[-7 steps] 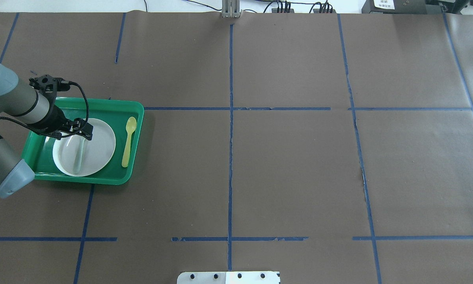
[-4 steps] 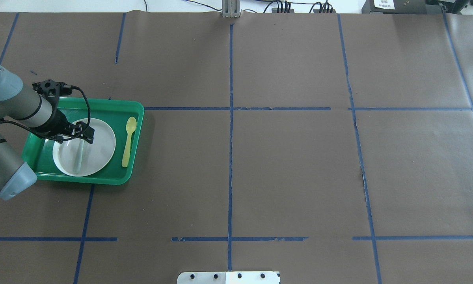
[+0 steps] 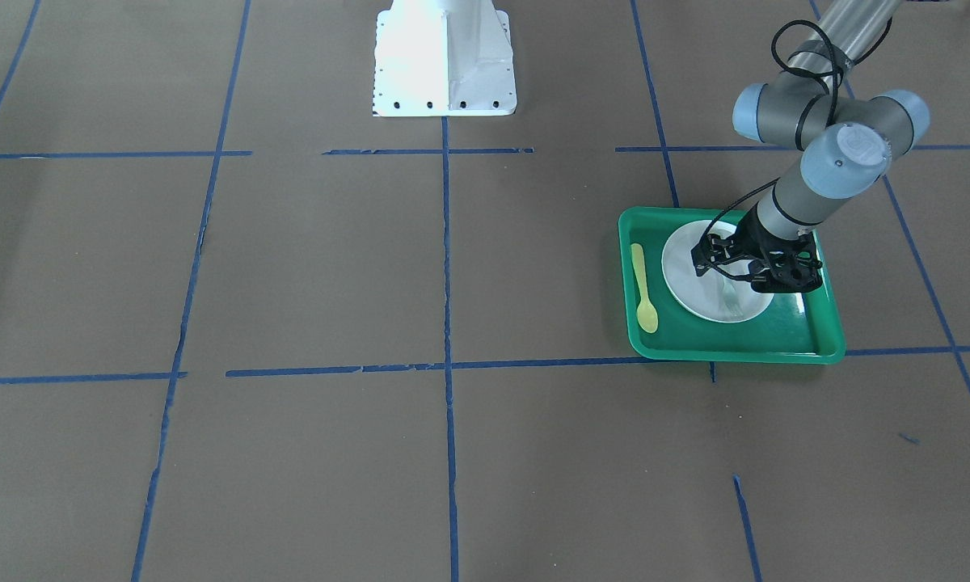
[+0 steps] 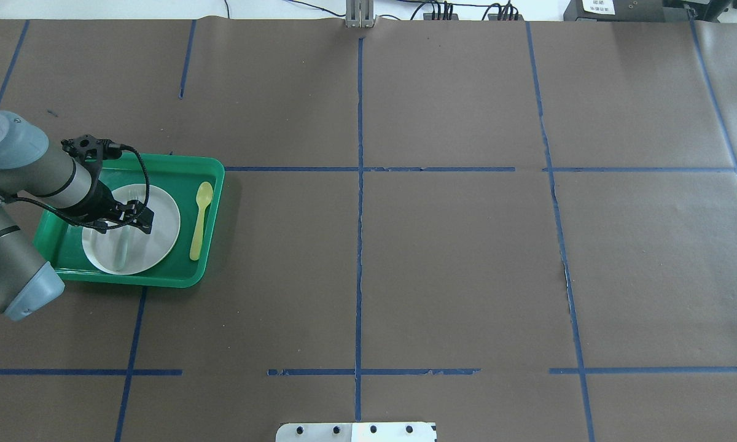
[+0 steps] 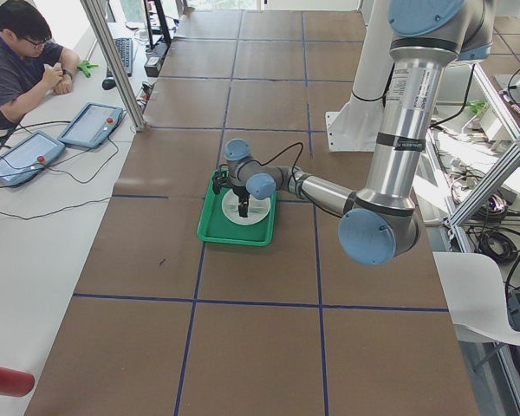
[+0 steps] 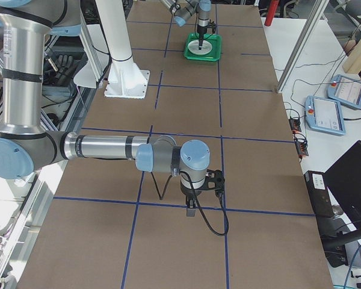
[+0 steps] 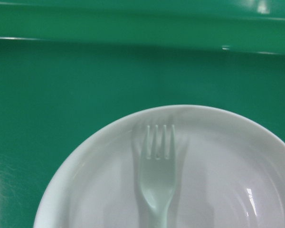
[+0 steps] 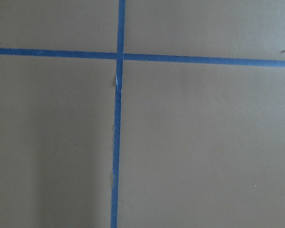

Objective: Place fork
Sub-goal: 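Lower the left gripper and close it on the fork handle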

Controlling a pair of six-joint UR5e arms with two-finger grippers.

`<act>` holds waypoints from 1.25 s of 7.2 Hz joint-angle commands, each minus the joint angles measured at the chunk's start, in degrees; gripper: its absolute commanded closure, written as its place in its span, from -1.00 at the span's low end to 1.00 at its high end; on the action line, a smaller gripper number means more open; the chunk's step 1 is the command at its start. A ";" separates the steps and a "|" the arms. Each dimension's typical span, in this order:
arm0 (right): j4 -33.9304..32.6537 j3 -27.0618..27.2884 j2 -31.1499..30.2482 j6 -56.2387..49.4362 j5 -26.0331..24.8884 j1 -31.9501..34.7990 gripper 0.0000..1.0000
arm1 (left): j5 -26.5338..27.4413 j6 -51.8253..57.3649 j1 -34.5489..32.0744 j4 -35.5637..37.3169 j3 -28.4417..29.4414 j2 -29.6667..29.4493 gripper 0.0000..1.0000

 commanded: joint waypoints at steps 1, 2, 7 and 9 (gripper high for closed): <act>0.00 0.00 0.00 0.09 0.00 0.00 -1.00 | -0.02 0.14 0.18 0.00 -0.14 0.00 -0.22; 0.00 0.00 0.00 0.00 0.00 0.00 -1.00 | -0.02 0.23 0.18 0.00 -0.23 0.00 0.11; 0.00 0.00 0.00 0.00 0.00 0.00 -1.00 | -0.19 0.14 -0.43 0.35 -4.33 0.87 1.00; 0.00 0.00 0.00 0.00 0.00 0.00 -1.00 | -0.37 0.75 -2.62 0.44 -7.52 3.68 1.00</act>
